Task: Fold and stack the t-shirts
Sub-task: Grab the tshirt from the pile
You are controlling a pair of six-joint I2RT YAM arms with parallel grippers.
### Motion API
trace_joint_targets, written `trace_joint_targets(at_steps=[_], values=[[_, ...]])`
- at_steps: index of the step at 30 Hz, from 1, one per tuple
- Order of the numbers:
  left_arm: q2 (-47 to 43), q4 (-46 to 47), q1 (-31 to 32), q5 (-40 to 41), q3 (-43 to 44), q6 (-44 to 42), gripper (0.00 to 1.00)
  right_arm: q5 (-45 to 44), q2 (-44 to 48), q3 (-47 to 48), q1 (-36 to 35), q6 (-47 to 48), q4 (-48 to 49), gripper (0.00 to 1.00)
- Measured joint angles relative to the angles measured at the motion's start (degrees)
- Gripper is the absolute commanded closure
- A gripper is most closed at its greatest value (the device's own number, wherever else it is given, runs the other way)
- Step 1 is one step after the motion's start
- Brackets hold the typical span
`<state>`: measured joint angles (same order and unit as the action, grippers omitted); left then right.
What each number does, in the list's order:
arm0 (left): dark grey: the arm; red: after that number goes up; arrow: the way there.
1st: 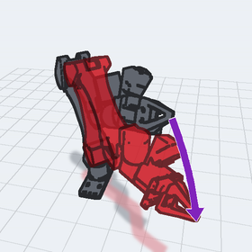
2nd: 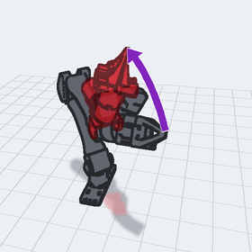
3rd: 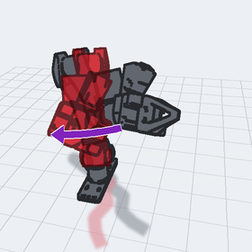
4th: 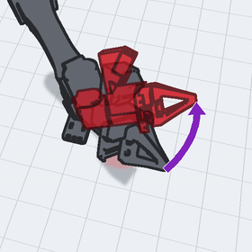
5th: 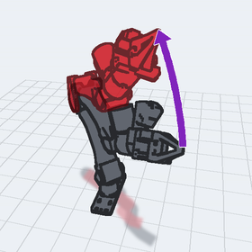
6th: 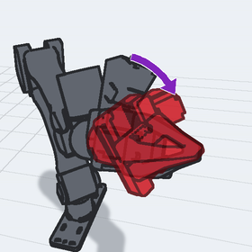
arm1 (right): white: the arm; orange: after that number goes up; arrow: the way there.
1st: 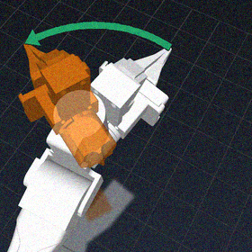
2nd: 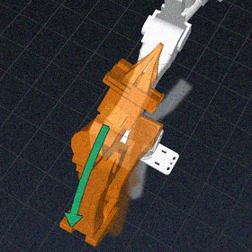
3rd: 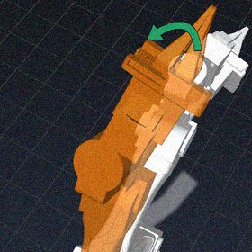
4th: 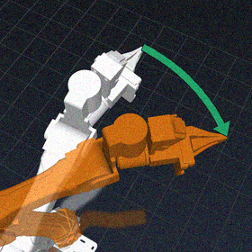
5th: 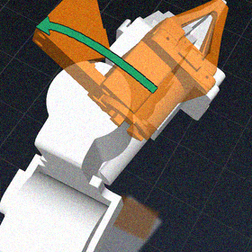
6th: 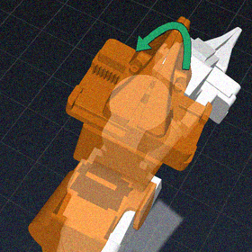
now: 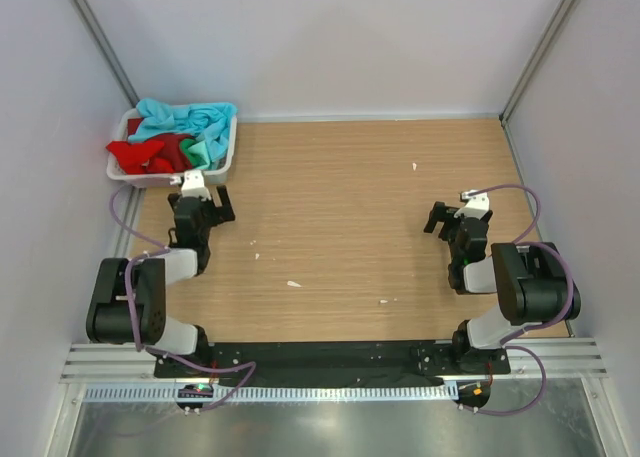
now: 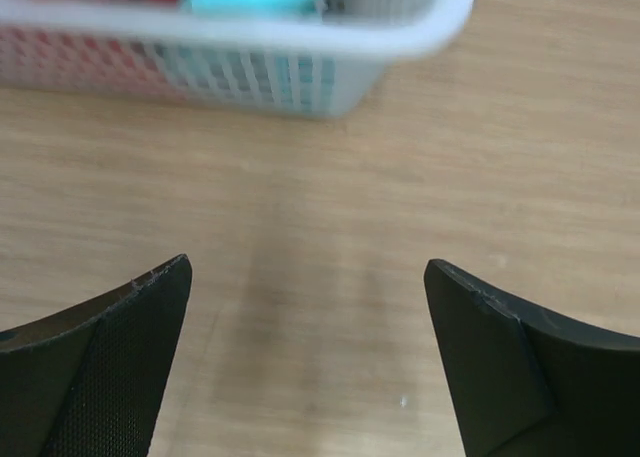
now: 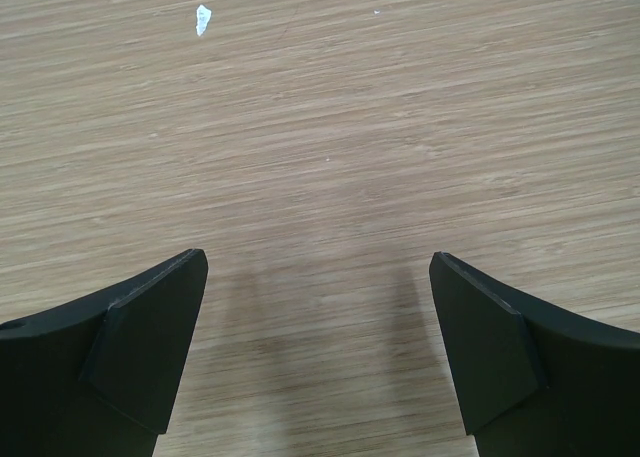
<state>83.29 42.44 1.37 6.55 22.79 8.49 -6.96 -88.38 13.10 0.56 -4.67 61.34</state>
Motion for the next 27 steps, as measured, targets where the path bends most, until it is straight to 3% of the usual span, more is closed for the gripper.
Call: trace_joint_targets(at_steps=[5, 9, 14, 16, 18, 19, 22, 27], values=[[-0.2, -12.6, 0.0, 5.4, 14.3, 2.1, 0.00, -0.1, 0.0, 0.0, 0.0, 0.0, 0.0, 0.00], [1.5, -26.9, -0.3, 17.0, 27.1, 11.6, 0.00, -4.1, 1.8, 0.4, -1.8, 0.3, -2.5, 0.00], [12.0, -47.1, -3.5, 21.5, 52.0, 17.1, 0.00, -13.0, 7.6, 13.8, -6.2, -5.0, -26.4, 0.00], [16.3, -51.9, -4.6, 21.4, 60.5, 17.6, 0.00, -13.9, 7.7, 24.2, -6.2, -9.0, -38.2, 0.00], [19.0, -56.8, -5.9, 19.0, 65.8, 18.0, 0.00, -13.2, 8.1, 30.5, -6.2, -11.7, -44.1, 0.00], [20.0, -58.7, -6.7, 16.7, 67.6, 18.2, 0.09, -12.6, 8.6, 31.9, -6.3, -12.7, -45.8, 0.00], [24.8, -64.7, -10.0, 8.5, 75.4, 18.4, 0.22, -9.7, 10.5, 32.7, -6.5, -14.8, -50.8, 0.01], [35.6, -71.2, -13.0, 2.4, 91.1, 16.6, 0.26, -6.3, 10.7, 32.4, -6.5, -15.6, -57.6, 0.03]])
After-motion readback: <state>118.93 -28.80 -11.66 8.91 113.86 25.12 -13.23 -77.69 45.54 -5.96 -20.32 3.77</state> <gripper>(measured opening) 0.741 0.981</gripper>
